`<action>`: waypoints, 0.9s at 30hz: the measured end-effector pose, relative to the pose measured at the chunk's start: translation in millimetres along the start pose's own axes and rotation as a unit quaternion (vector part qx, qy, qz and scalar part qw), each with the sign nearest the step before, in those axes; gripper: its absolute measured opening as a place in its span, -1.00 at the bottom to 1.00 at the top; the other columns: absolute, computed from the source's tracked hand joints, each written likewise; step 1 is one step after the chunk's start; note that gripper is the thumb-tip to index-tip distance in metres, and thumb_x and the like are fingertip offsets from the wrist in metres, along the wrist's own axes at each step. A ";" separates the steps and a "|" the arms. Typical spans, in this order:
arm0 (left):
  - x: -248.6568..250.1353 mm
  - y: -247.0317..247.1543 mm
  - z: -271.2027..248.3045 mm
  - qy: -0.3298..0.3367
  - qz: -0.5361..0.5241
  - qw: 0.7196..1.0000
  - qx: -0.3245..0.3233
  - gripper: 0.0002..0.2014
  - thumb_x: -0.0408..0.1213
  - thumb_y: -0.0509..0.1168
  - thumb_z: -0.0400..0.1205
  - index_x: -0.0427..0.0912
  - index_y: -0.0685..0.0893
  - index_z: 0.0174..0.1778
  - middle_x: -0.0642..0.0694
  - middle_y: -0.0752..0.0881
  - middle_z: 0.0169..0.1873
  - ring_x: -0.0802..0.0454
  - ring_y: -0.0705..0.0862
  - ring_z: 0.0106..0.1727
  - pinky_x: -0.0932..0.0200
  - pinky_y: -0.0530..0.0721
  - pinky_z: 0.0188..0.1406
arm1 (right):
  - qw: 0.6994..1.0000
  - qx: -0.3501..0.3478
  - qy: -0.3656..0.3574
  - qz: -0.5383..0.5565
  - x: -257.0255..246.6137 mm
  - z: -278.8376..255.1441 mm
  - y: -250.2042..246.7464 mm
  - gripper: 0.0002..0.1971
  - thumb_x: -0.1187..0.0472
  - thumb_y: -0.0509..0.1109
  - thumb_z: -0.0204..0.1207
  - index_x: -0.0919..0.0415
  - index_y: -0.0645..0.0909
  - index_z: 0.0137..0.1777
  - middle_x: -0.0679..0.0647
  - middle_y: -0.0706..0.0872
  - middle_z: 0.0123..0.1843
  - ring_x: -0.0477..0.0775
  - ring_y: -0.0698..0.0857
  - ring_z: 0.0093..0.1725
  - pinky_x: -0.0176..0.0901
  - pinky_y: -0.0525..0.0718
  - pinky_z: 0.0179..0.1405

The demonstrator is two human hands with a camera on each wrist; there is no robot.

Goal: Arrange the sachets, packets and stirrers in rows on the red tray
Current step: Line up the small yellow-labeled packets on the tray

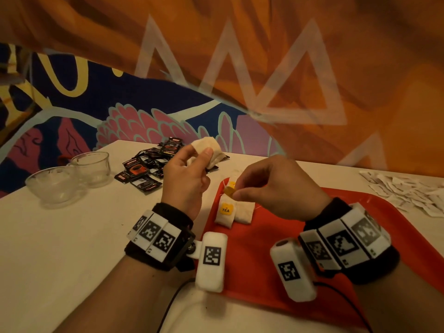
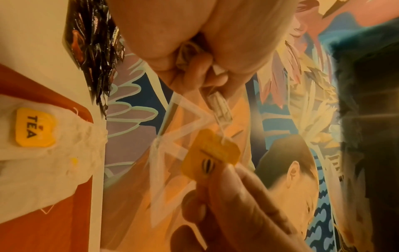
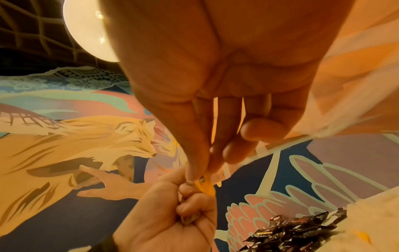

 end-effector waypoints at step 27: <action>13.2 40.4 -23.6 0.088 0.130 0.967 -0.200 -0.81 -0.34 0.43 0.61 -0.01 0.80 0.10 0.00 0.80 -0.11 0.16 0.45 -0.55 0.32 0.41 -0.60 | 0.959 0.147 0.007 0.242 9.9 -0.1 -24.8 -0.94 0.28 0.57 0.46 0.17 0.74 -0.21 0.04 0.77 -0.31 -0.24 0.65 -0.45 -0.51 0.48 -0.54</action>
Point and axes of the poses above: each hand's wrist, its own z-axis towards the middle knuckle, its own y-axis out of the palm, x = y × z, the point moved 8 cm from there along z, towards the middle knuckle
